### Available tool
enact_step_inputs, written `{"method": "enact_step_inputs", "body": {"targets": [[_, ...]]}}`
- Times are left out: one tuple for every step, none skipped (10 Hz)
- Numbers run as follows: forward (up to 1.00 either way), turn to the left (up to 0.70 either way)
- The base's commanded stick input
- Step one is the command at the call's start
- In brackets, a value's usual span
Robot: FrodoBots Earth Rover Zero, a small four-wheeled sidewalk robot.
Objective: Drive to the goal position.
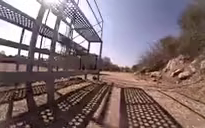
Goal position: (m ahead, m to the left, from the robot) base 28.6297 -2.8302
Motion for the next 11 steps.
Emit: {"method": "enact_step_inputs", "body": {"targets": [[0.50, 0.00], [0.50, 0.00], [0.50, 0.00], [0.50, 0.00], [0.50, 0.00], [0.50, 0.00], [0.50, 0.00], [0.50, 0.00], [0.50, 0.00], [0.50, -0.08], [0.50, -0.50]]}}
